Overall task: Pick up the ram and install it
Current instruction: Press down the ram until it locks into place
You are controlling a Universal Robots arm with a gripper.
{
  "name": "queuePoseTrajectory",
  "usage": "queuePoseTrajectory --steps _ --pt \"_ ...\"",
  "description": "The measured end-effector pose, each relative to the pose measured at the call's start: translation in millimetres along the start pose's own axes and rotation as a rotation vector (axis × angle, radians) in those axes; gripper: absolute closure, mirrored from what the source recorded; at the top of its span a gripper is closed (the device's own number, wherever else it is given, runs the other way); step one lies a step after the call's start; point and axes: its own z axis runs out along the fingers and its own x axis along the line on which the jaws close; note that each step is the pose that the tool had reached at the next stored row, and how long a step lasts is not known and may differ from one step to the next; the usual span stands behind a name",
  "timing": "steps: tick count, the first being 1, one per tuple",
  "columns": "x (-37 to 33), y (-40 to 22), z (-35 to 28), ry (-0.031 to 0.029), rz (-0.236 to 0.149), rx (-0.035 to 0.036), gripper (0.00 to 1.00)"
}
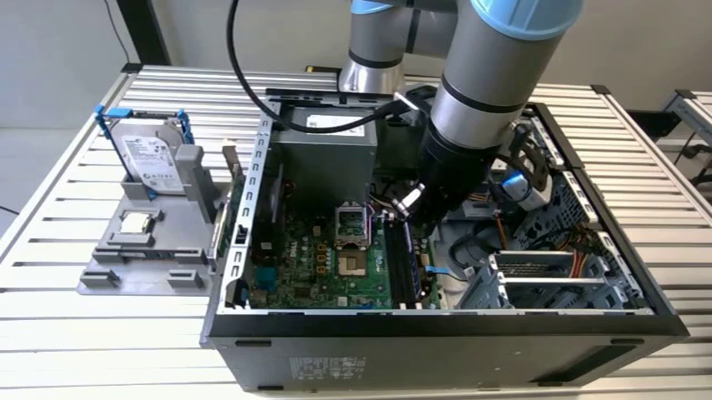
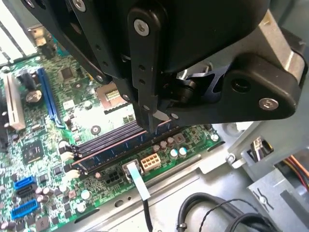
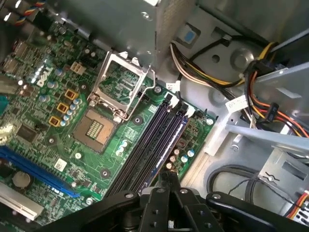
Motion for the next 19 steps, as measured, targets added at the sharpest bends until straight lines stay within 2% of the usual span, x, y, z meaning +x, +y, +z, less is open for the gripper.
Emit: queuePoseTrajectory --steps 19 --pt "0.0 0.0 0.0 0.0053 -0.246 -0.0046 1.0"
